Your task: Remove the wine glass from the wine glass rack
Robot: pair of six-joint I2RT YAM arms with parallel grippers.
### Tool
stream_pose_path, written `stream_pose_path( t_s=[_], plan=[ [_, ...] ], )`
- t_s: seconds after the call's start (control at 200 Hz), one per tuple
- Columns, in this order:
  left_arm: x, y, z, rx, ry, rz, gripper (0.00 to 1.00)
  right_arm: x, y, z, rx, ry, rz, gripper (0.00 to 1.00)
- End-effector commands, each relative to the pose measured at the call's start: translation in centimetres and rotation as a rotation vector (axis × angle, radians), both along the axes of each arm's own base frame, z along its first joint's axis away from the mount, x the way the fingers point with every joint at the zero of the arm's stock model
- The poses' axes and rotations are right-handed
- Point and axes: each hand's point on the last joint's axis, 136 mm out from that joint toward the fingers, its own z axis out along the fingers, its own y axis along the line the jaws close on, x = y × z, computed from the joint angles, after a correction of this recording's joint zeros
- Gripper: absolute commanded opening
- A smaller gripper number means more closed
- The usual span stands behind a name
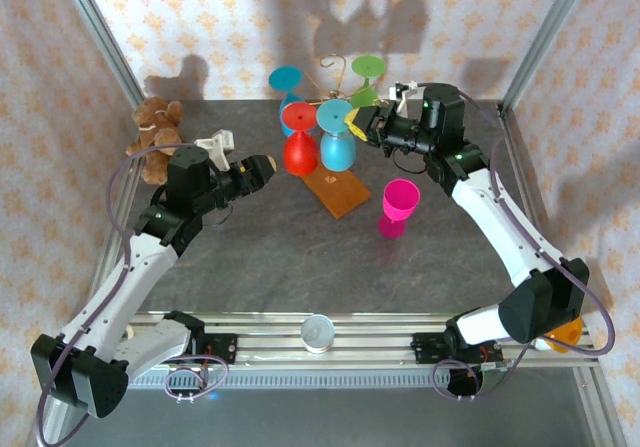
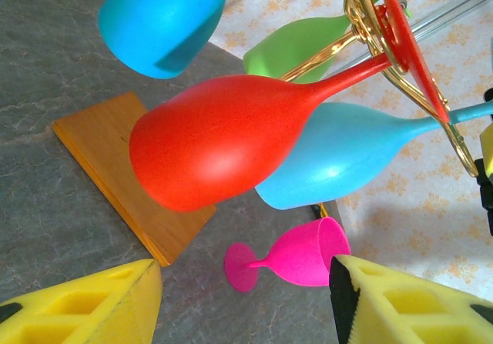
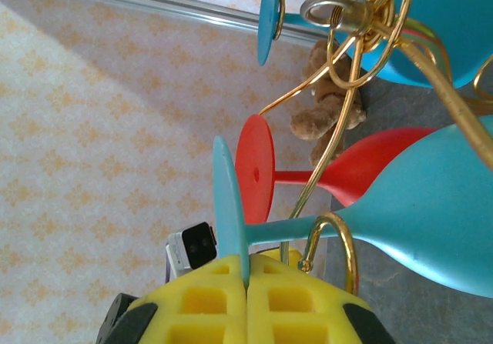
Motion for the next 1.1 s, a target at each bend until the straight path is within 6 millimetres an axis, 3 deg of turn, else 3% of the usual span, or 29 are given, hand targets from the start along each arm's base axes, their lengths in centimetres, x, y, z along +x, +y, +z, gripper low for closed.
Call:
stream_pose_path(
  t_s=[0.0, 0.516, 0.771, 0.971, 0.996, 1.096],
  plan=[
    [0.1, 0.5, 1.7, -0.009, -0.056, 0.026, 0.60, 0.3, -0.4, 2.4, 0.020, -0.067, -0.033, 0.00],
    [-0.2, 0.7, 1.6, 0.000, -0.058, 0.031, 0.60, -0.1, -3.3, 3.0, 0.055, -0.053, -0.172, 0.00],
    [-0.3, 0.8, 1.6, 0.004, -0.055, 0.031, 0.60, -0.9, -5.1, 1.5, 0.022, -0.014, -0.238, 0.00],
    [-0.6, 0.9, 1.6, 0.012, -0.046, 0.030, 0.60, -1.9, -5.8, 0.4, -0.030, -0.003, -0.242, 0.00],
    [-0.6, 0.9, 1.6, 0.012, -0.043, 0.030, 0.60, -2.7, -6.0, 1.2, -0.026, -0.024, -0.240, 0.00],
    [-0.8, 1.1, 1.3, 0.018, -0.025, 0.037, 0.60, -3.7, -6.0, 0.8, -0.039, -0.021, -0.215, 0.00]
  ],
)
